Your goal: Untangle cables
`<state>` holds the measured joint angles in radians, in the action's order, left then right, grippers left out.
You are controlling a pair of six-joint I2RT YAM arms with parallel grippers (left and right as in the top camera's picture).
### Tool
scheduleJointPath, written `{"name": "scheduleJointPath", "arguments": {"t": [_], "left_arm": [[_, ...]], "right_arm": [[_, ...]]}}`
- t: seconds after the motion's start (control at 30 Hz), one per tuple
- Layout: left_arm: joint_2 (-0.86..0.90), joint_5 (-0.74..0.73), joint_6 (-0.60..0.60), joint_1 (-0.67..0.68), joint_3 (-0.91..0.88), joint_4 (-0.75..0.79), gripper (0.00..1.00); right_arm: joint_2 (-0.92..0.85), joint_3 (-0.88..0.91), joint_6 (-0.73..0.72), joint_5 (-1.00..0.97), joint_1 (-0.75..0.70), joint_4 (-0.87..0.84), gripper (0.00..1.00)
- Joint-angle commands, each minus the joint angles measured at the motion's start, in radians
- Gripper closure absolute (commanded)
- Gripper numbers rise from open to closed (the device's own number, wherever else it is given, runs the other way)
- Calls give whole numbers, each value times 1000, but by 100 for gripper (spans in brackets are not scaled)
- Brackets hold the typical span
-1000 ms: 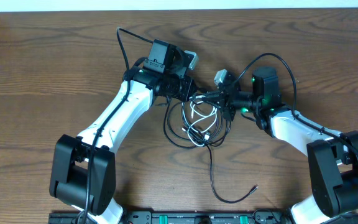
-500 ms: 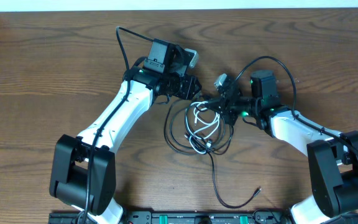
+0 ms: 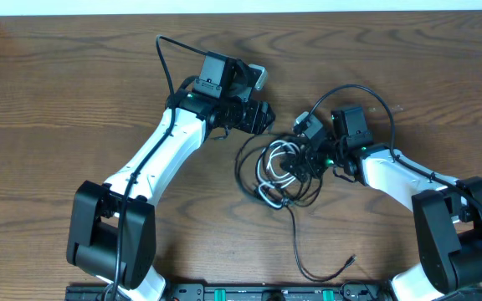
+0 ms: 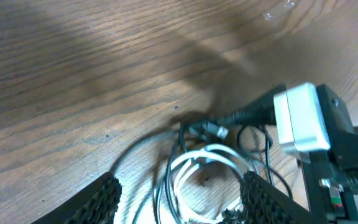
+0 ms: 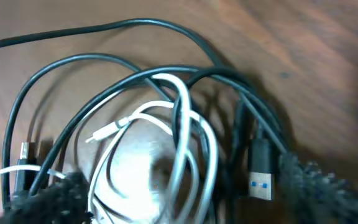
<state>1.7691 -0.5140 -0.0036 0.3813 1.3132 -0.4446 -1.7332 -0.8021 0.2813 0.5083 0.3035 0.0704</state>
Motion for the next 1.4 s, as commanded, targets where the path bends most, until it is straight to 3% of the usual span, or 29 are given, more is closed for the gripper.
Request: {"name": "scheduleJointPath", "arguments": {"t": [0.0, 0.37, 0.57, 0.7, 0.83, 1.37], "left_arm": [[-24, -1, 2, -2, 0, 1, 38], [-24, 0, 2, -2, 0, 1, 37], [-24, 0, 2, -2, 0, 1, 37], [-24, 0, 2, -2, 0, 1, 37], [-24, 0, 2, -2, 0, 2, 37], [-24, -1, 2, -2, 0, 8, 37]], "right_arm": [[20, 2, 4, -114, 7, -31, 1], [20, 2, -2, -116, 7, -134, 1], [20, 2, -37, -8, 6, -158, 1], [20, 2, -158, -172, 6, -246, 1], [13, 2, -170, -290, 6, -293, 1], [-149, 2, -266, -404, 6, -371, 1]]}}
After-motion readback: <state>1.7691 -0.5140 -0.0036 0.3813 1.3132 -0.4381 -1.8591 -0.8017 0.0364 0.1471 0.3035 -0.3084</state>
